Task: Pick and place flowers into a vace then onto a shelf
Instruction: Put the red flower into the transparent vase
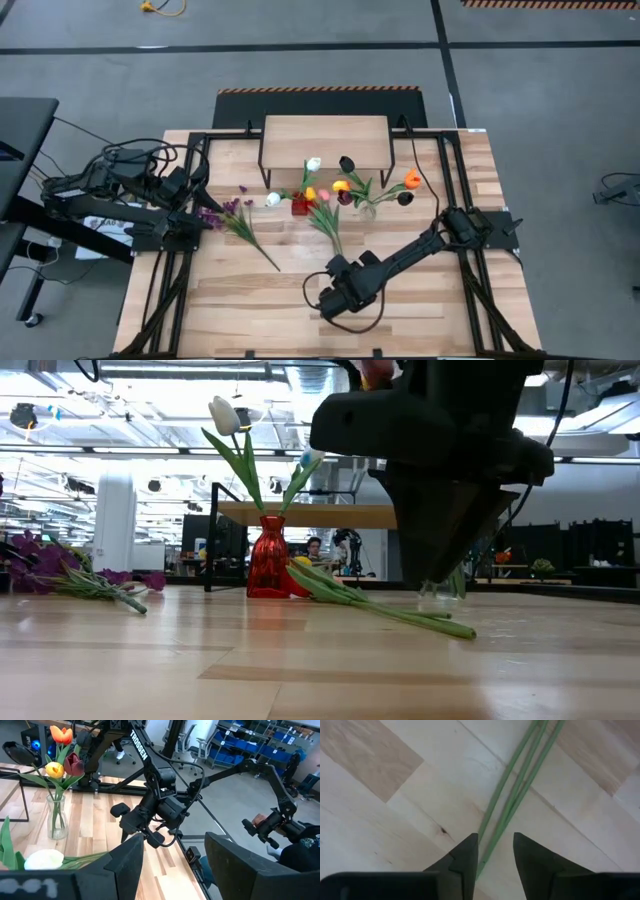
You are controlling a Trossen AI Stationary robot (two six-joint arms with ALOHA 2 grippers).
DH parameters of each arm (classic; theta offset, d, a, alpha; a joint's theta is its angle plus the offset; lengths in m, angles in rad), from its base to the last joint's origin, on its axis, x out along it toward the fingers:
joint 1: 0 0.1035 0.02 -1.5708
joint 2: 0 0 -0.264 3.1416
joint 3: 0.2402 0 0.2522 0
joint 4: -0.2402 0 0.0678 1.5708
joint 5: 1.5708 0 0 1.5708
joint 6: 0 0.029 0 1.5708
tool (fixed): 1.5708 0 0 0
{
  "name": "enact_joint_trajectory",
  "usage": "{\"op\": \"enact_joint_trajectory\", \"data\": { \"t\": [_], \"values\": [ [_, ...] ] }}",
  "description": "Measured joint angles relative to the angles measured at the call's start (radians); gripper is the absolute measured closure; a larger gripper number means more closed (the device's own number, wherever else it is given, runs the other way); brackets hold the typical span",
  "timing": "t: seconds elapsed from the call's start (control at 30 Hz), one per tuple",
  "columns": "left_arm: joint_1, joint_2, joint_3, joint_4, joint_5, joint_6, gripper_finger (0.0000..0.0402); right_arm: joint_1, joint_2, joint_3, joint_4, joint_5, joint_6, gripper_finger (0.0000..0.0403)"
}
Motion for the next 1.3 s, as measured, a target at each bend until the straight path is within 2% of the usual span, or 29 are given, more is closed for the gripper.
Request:
{"op": "enact_joint_trajectory", "data": {
  "t": [0.33,0.57,1.13,1.3],
  "values": [
    [0.0,0.0,0.0,0.0,0.0,0.0,0.02,-0.005,-0.001,-0.002,0.008,-0.027,-0.024,0.0295],
    [0.0,0.0,0.0,-0.001,0.0,0.0,0.02,-0.005,-0.003,-0.067,0.109,-0.058,-0.037,0.0295],
    [0.0,0.0,0.0,-0.001,0.0,0.0,0.02,-0.005,-0.003,-0.07,0.079,-0.058,-0.037,0.0296],
    [0.0,0.0,0.0,-0.001,0.0,0.0,0.02,-0.005,-0.003,-0.07,0.08,-0.07,-0.038,0.0318]
  ]
}}
